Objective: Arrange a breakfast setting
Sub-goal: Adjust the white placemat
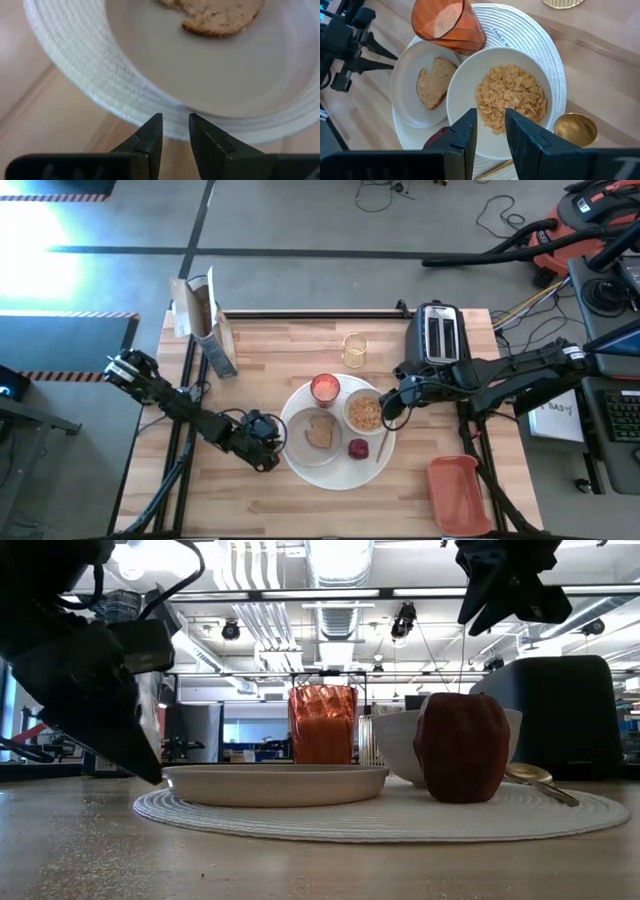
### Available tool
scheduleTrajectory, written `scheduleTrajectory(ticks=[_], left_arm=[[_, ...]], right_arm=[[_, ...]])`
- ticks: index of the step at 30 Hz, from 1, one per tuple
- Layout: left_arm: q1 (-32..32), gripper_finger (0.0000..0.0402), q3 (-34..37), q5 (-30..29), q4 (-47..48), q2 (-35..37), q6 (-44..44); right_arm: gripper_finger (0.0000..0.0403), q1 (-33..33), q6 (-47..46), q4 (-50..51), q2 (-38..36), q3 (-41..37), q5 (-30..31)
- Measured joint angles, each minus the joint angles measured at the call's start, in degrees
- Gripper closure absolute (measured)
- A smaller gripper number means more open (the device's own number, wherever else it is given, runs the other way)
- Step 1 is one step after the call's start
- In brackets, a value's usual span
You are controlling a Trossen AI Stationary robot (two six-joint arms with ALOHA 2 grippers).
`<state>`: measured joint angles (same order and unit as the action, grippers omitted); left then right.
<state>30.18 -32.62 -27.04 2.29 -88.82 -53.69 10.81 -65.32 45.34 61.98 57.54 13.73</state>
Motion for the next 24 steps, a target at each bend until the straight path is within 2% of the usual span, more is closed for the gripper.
scheduleTrajectory(ticks=[7, 15, 24], left_arm=[[-2.3, 0.0324, 0.0, -0.5, -2.8, -2.0, 3.6], [-3.5, 0.0324, 0.0, -0.7, -3.5, -4.2, 3.7], [-3.5, 0.0324, 0.0, 0.8, 1.4, -2.2, 3.5]], right_arm=[[0.0312, 0.0, 0.0, 0.0, 0.0, 0.0, 1.3], [0.0312, 0.0, 0.0, 0.4, 0.0, 0.0, 1.3], [0.0312, 0.0, 0.0, 1.1, 0.0, 0.0, 1.3]])
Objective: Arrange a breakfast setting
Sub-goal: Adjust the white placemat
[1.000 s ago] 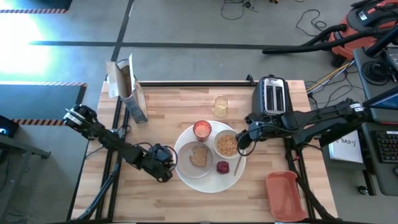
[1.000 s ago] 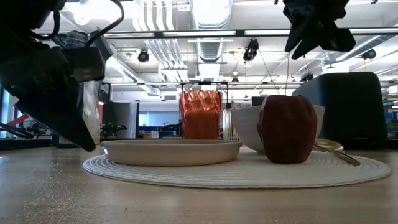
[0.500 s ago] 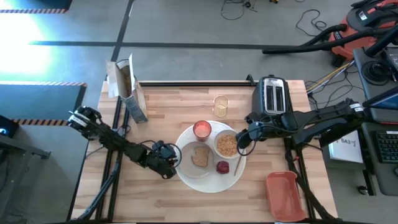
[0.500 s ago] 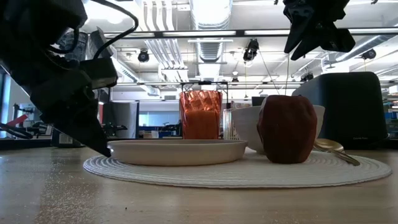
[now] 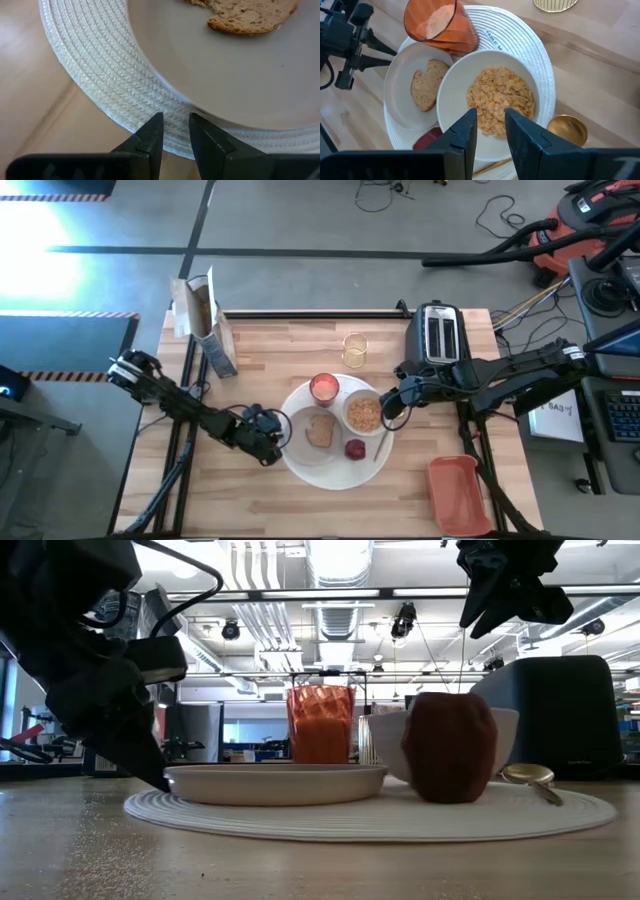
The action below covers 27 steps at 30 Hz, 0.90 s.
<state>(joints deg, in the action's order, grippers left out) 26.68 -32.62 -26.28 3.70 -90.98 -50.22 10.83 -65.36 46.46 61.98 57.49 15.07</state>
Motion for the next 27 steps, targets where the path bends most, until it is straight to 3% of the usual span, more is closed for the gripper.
scheduleTrajectory(ticks=[18, 27], left_arm=[[1.7, 0.0324, 0.4, 4.6, 16.4, 7.9, -6.3], [1.7, 0.0324, -1.8, 0.4, 15.8, 10.4, -3.9]], right_arm=[[0.0312, 0.0, -0.6, 0.6, 0.2, 0.0, 0.0], [0.0312, 0.0, -8.5, 15.9, 4.7, -0.1, -3.0]])
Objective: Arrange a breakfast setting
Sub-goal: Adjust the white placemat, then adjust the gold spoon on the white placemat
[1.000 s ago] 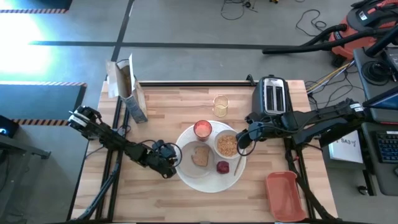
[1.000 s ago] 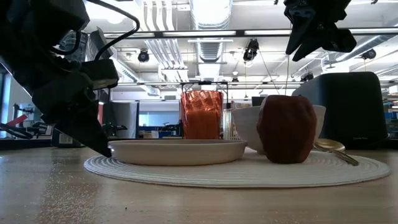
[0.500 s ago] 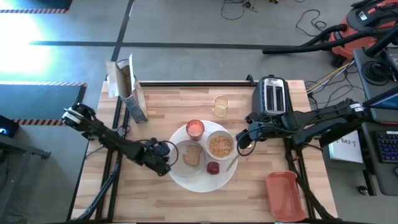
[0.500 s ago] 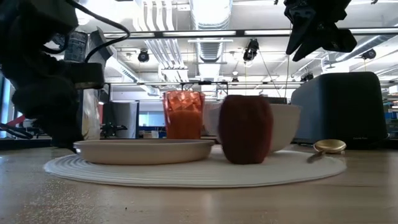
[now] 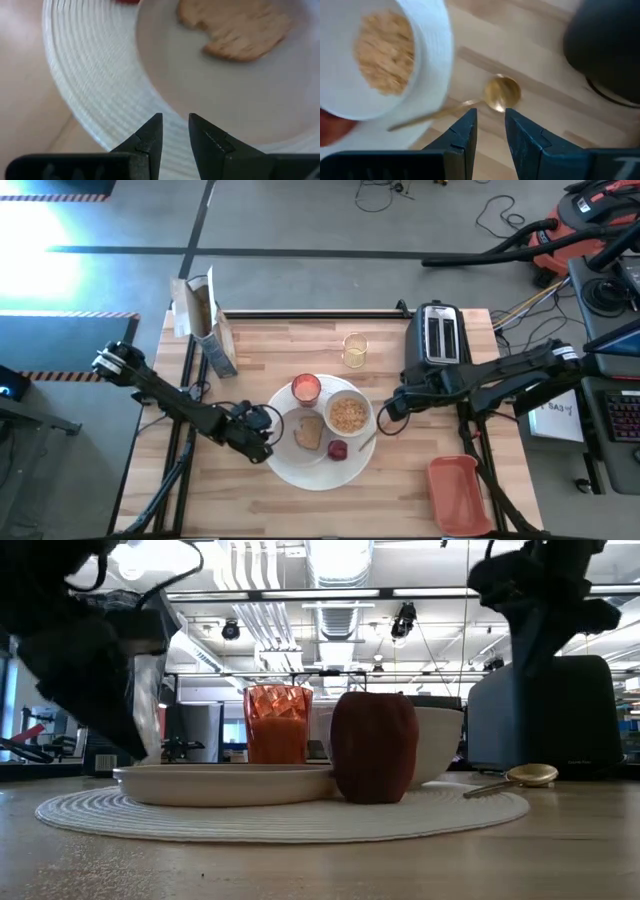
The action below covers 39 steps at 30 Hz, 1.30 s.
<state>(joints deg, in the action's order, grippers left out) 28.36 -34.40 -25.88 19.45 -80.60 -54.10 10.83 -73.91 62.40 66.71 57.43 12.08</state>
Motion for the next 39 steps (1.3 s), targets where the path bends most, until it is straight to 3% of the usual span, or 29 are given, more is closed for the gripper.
scheduleTrajectory(ticks=[15, 23, 29, 39], left_arm=[[1.6, 0.0324, -7.0, -0.4, 2.7, 2.0, 4.8], [3.7, 0.0324, -11.5, -0.6, 6.7, 2.1, 7.8], [4.5, 0.0324, -13.8, -0.7, 9.3, 2.1, 11.6], [4.5, 0.0324, -14.4, -1.8, 11.6, 2.9, 11.2]], right_arm=[[0.0321, 0.0, 2.9, 2.5, 9.6, -0.1, -6.3], [0.0289, 0.0, 6.1, 0.1, 11.0, -0.1, -7.9], [0.0263, 1.2, 25.9, -4.8, 11.2, -0.1, -9.3], [0.0259, 1.7, 64.0, -8.4, 13.0, -0.1, -7.0]])
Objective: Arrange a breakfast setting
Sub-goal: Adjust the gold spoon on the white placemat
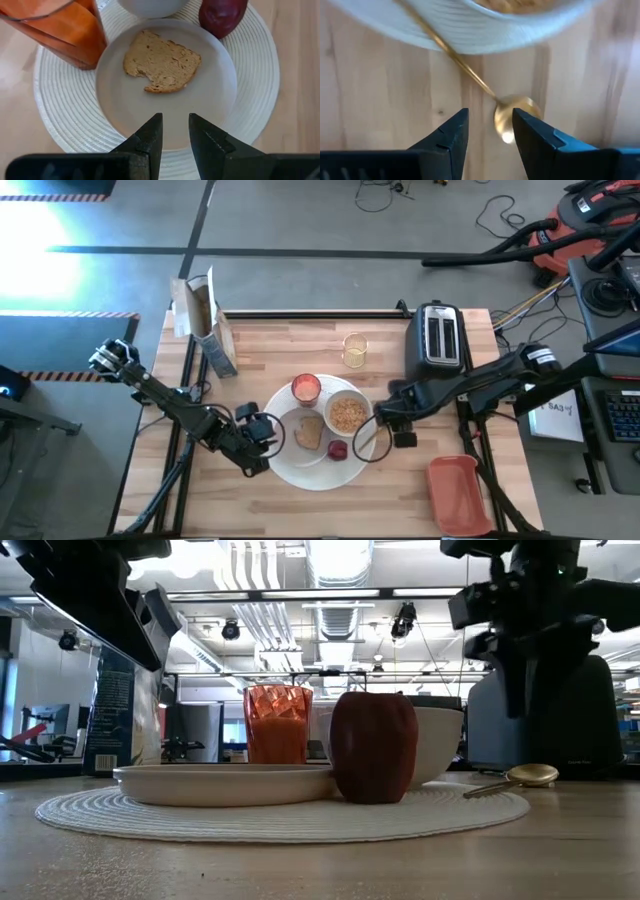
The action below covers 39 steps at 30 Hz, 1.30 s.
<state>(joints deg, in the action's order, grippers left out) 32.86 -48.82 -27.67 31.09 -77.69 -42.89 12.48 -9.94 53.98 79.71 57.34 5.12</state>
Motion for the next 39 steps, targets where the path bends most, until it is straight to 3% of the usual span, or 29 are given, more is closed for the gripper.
scheduleTrajectory(ticks=[4, 10, 23, 39], left_arm=[[0.0, 0.0324, 0.0, -0.9, 0.3, 0.0, 0.0], [0.0, 0.0324, 0.1, -0.9, 0.9, 0.1, 0.0], [-0.1, 0.0324, 0.2, -3.2, 2.6, 0.1, -0.2], [-0.1, 0.0324, 0.2, -3.4, 3.7, 0.1, -1.1]], right_arm=[[0.0259, 0.0, 13.4, -3.5, 2.5, 0.0, 0.0], [0.0265, 0.0, 24.1, -5.5, 7.8, 0.0, -0.7], [0.031, -0.1, 30.0, -6.9, 11.4, 0.0, -2.2], [0.0319, -0.1, 32.7, -8.5, 16.0, 0.0, -2.1]])
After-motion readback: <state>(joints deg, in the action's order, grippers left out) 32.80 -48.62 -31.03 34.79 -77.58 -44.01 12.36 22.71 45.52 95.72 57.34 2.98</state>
